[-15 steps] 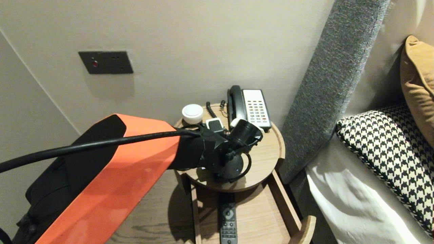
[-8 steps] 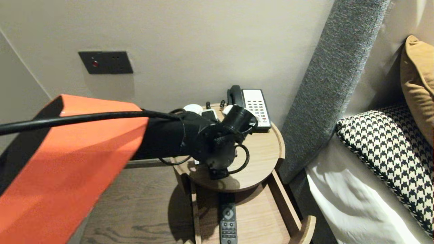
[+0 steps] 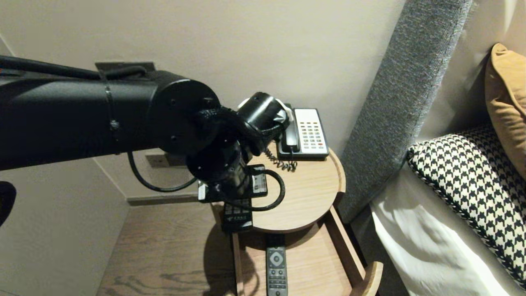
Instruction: Put the remote controls on the table in the drawer one by one
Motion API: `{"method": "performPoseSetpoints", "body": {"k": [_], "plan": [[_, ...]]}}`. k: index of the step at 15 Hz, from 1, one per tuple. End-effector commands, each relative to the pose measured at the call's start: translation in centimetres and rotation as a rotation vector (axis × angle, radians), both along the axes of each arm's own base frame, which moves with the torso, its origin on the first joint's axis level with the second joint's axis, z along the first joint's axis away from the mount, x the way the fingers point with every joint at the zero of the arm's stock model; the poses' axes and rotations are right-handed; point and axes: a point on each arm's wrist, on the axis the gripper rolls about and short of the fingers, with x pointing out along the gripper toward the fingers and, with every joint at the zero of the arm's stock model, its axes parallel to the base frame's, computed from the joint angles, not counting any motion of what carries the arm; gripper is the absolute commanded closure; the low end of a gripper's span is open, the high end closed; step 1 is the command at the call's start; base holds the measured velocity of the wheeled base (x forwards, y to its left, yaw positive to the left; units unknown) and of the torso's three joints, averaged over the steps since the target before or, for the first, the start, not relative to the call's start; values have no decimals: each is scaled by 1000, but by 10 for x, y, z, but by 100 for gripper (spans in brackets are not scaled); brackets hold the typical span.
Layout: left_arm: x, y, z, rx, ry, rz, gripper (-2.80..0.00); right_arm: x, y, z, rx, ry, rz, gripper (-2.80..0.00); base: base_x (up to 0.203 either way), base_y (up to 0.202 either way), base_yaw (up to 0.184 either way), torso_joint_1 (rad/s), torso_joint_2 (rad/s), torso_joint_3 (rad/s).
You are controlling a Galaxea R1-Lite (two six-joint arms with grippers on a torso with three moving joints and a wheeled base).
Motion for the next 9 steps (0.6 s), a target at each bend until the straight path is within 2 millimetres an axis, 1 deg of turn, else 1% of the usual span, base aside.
{"method": "performPoseSetpoints", "body": {"k": [1,3,6,9], "plan": [[-21,2,10,29,58,-52,0,3,0,-11,1,39,0,0,0,0,0,0,0,0],[-38,-8,3,75,120,-119,0,3,0,-11,1,39,0,0,0,0,0,0,0,0],[-47,-25,-14,143,178,-173,0,3,0,-11,1,39,0,0,0,0,0,0,0,0],[-57,-44,-20,126,227,-233,0,3,0,-11,1,39,0,0,0,0,0,0,0,0]]}}
